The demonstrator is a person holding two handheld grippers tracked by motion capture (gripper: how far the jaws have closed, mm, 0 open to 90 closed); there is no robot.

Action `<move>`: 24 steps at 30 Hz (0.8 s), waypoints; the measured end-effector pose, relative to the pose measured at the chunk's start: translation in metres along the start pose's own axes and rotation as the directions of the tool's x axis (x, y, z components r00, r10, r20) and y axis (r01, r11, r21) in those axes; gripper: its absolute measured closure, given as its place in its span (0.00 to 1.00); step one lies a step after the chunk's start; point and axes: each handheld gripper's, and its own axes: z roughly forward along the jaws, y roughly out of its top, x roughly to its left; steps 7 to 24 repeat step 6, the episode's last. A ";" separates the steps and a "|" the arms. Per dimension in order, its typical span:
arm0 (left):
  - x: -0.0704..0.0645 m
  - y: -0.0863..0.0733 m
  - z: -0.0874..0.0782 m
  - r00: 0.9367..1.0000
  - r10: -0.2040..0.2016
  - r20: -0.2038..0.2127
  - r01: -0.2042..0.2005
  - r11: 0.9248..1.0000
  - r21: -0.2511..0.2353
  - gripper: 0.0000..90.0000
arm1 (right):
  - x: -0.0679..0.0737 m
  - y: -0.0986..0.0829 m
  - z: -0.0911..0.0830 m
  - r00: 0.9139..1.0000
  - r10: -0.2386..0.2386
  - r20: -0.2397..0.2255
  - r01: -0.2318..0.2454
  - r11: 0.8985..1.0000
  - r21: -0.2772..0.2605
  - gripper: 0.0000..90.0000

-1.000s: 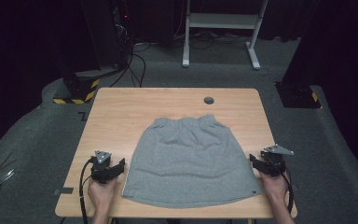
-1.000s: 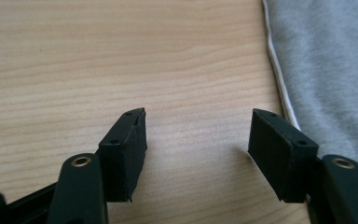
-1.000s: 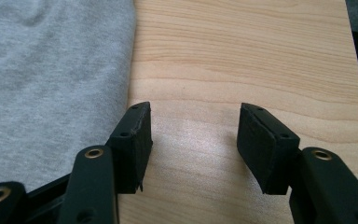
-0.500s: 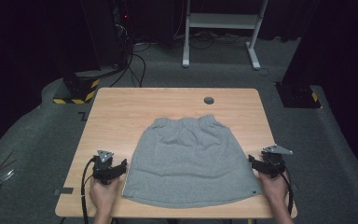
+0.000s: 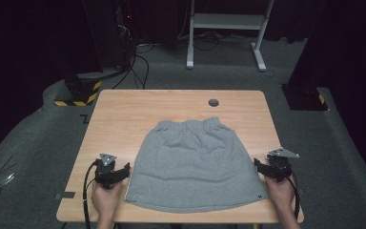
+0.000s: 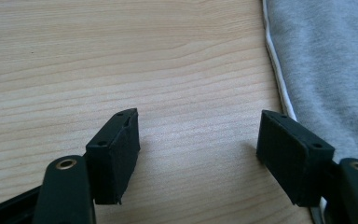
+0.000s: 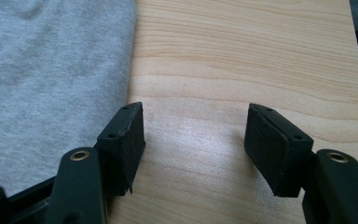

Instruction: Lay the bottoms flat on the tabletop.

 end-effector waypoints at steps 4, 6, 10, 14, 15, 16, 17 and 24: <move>0.000 0.000 0.000 1.000 0.001 0.001 -0.001 1.000 0.000 0.33 | 0.000 0.000 0.000 1.000 0.000 0.000 0.000 1.000 0.002 0.42; 0.000 0.000 0.000 1.000 0.001 0.002 -0.001 1.000 0.000 0.33 | 0.000 0.000 0.000 1.000 0.000 0.000 0.000 1.000 0.002 0.42; 0.000 0.000 0.000 1.000 0.001 0.002 -0.001 1.000 0.000 0.33 | 0.000 0.000 0.000 1.000 0.000 0.000 0.000 1.000 0.002 0.42; 0.000 0.000 0.000 1.000 0.001 0.002 -0.001 1.000 0.000 0.33 | 0.000 0.000 0.000 1.000 0.000 0.000 0.000 1.000 0.002 0.42; 0.000 0.000 0.000 1.000 0.001 0.002 -0.001 1.000 0.000 0.33 | 0.000 0.000 0.000 1.000 0.000 0.000 0.000 1.000 0.002 0.42; 0.000 0.000 0.000 1.000 0.001 0.002 -0.001 1.000 0.000 0.33 | 0.000 0.000 0.000 1.000 0.000 0.000 0.000 1.000 0.002 0.42; 0.000 0.000 0.000 1.000 0.001 0.002 -0.001 1.000 0.000 0.33 | 0.000 0.000 0.000 1.000 0.000 0.000 0.000 1.000 0.002 0.42; 0.000 0.000 0.000 1.000 0.001 0.002 -0.001 1.000 0.000 0.33 | 0.000 0.000 0.000 1.000 0.000 0.000 0.000 1.000 0.002 0.42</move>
